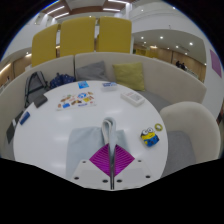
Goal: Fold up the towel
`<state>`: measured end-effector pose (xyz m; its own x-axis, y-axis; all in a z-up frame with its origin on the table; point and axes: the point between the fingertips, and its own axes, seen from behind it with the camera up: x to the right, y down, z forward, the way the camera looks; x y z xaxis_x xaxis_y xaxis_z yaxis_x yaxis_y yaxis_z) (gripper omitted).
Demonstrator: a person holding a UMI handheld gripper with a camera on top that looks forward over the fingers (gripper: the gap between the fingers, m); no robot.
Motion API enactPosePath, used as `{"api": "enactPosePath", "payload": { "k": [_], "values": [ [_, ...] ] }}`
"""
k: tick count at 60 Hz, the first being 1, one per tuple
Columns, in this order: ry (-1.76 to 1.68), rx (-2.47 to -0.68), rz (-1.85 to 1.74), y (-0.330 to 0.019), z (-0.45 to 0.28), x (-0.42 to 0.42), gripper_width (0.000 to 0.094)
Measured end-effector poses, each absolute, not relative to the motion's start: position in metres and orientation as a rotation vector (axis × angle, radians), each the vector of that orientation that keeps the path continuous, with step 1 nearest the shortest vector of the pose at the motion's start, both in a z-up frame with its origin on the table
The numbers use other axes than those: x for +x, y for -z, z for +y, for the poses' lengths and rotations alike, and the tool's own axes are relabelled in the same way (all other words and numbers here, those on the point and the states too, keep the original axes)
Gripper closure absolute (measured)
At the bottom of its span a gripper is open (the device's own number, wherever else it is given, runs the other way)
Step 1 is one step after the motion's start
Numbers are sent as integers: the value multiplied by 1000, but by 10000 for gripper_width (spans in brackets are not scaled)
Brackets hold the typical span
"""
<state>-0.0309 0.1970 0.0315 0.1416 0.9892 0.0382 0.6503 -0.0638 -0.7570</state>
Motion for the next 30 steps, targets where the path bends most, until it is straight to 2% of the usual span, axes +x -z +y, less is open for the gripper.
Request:
{"api": "enactPosePath", "payload": {
  "k": [5, 7, 10, 15, 18, 21, 30],
  "values": [
    [-660, -1783, -1609, -10, 206, -32, 892],
    [-650, -1781, -1610, -9, 210, -29, 817],
    [-633, -1786, -1603, -9, 215, -27, 525],
    [-607, -1790, -1582, -31, 223, -14, 39],
    [-625, -1797, -1596, -50, 217, -1, 102],
    [-641, -1801, -1621, -78, 208, 23, 59],
    [-618, -1779, -1697, -163, 186, 100, 70]
  ]
}}
